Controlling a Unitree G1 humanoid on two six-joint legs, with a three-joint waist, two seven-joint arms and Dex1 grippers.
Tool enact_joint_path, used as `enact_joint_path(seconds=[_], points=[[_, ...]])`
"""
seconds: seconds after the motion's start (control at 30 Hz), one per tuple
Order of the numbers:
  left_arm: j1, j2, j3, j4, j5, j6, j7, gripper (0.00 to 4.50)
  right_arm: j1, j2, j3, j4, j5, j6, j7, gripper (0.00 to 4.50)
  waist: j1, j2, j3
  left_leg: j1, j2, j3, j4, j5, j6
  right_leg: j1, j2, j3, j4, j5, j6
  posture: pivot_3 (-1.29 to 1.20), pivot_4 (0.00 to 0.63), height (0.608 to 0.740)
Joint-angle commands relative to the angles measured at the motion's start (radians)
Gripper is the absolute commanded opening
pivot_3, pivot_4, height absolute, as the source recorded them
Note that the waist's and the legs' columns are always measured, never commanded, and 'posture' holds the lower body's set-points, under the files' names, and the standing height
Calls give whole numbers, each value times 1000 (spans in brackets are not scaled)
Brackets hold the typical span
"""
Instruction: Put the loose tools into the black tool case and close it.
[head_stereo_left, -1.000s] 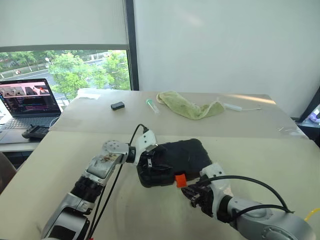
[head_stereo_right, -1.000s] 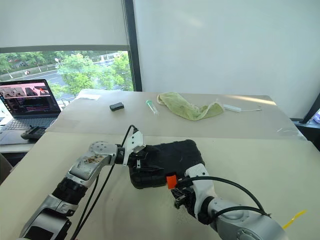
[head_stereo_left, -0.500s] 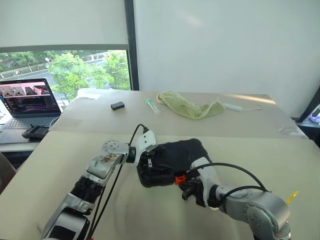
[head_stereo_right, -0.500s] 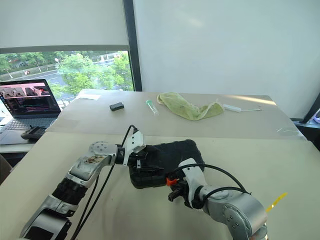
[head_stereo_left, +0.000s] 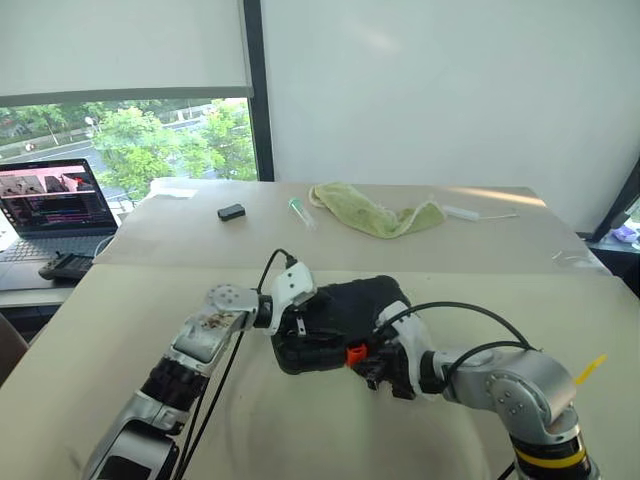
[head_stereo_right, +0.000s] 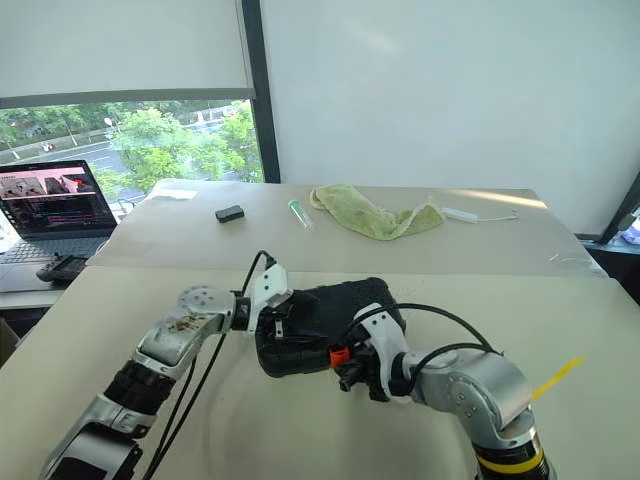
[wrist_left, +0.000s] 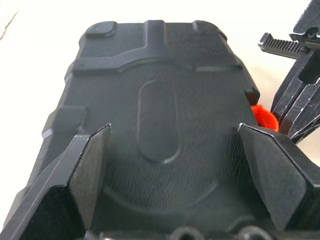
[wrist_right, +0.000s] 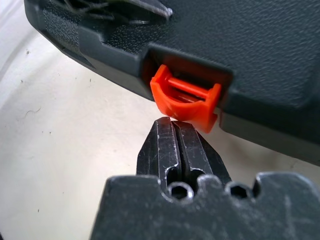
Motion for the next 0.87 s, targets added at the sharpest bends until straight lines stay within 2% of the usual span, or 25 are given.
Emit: enact_joint_path(seconds=[0.03,0.1,0.2,0.4,0.53,0.57,0.67,0.87], points=[[103,-26,73,-24,-23,-65,72,4338,112,27,-117,-178,9,-300,68,16,-1,0,0,0,0,0,-1,0,0,0,0,0,0,0,0,0,150,740],[127,-17,173,-120,-159,74,61,4338,223,46,-205,-259,23,-408,91,16,-2,0,0,-1,2,0,-2,0,0,-2,0,0,0,0,0,0,150,740],[191,23,264,-234,-230,117,78,4500,416,-11,-282,-351,5,-508,148,837,0,1,1,-4,3,0,-2,0,0,-3,1,-1,0,-1,1,0,150,740],[431,182,466,-476,-373,232,81,4500,838,-81,-604,-441,15,-728,339,2900,3,2,3,-4,2,0,-2,-2,1,-3,-2,0,-1,-3,3,0,150,740],[573,261,560,-520,-394,233,77,4500,981,-101,-764,-404,38,-844,448,4249,6,1,4,-1,2,0,-1,-3,1,0,-4,0,-2,-3,3,0,150,740],[621,281,591,-526,-390,220,64,4500,1014,-106,-801,-388,37,-871,483,4466,10,1,4,0,2,0,-1,-3,1,1,-5,0,-2,-5,2,0,150,740],[733,324,659,-535,-401,202,28,4500,1097,-104,-880,-349,28,-953,558,4466,15,2,5,1,5,1,-1,-3,0,1,-7,0,-2,-12,-1,0,150,740],[801,329,697,-495,-426,167,-13,4500,1147,-101,-888,-306,-33,-1078,600,4466,31,3,6,1,7,1,-1,-4,-2,-1,-7,-2,-1,-12,-7,0,150,740]])
